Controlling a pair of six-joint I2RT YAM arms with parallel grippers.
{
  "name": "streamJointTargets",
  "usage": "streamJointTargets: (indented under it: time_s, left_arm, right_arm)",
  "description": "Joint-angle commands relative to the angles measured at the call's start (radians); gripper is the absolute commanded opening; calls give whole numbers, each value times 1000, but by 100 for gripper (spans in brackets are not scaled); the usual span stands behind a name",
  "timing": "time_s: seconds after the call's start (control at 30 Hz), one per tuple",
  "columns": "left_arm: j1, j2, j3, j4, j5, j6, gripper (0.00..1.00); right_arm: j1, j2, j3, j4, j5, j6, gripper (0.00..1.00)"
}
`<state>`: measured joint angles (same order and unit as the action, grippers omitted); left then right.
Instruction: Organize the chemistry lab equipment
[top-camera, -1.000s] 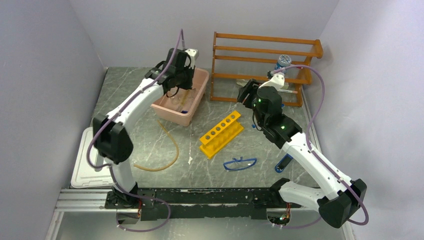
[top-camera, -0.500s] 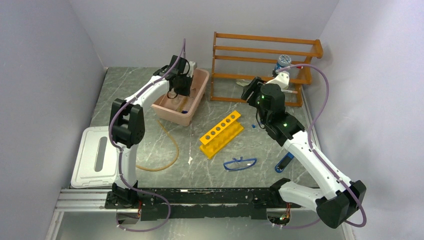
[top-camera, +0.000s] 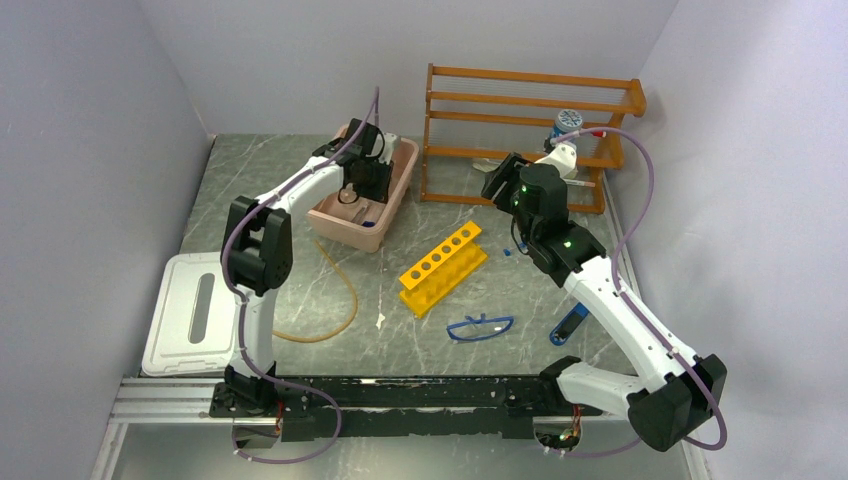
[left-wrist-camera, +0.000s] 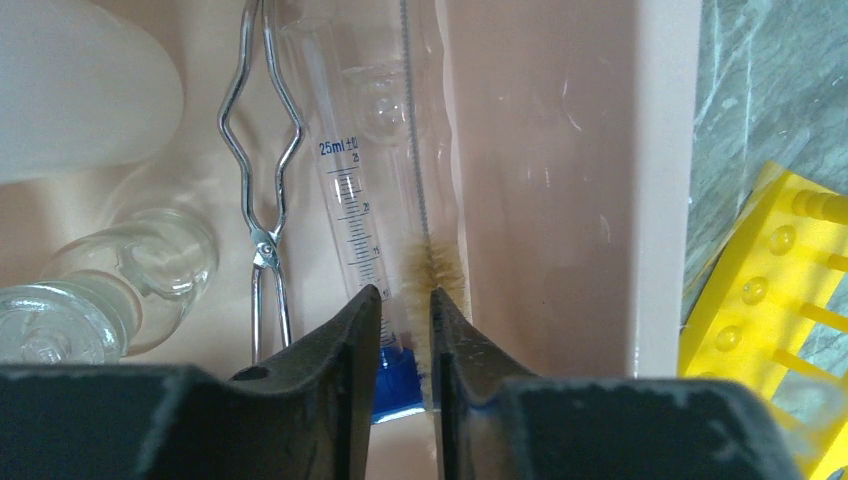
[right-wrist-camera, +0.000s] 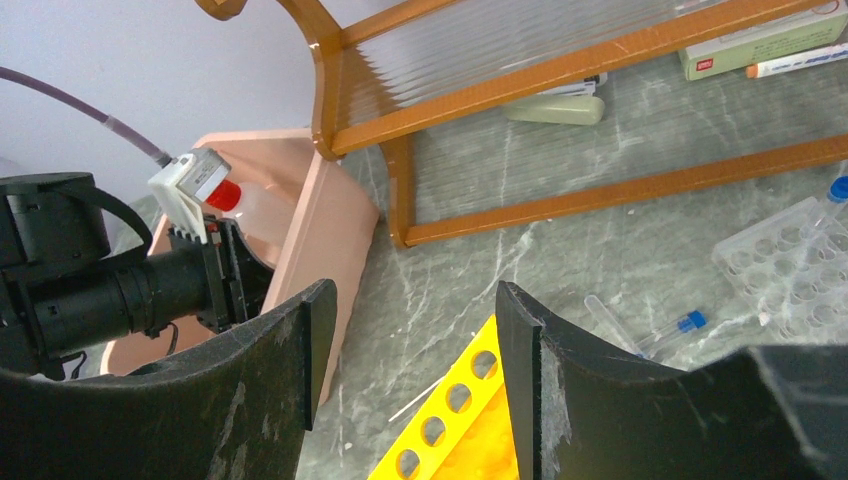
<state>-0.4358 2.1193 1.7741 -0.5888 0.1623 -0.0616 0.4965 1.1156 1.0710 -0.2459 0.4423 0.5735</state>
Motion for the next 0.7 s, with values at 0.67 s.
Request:
streamJointTargets:
  time_s: [0.67]
  left_arm:
    - [-4,-481,-122,-206,-161,-149,72]
  right_arm:
    - [-10,29,-45,24,-102,27,63]
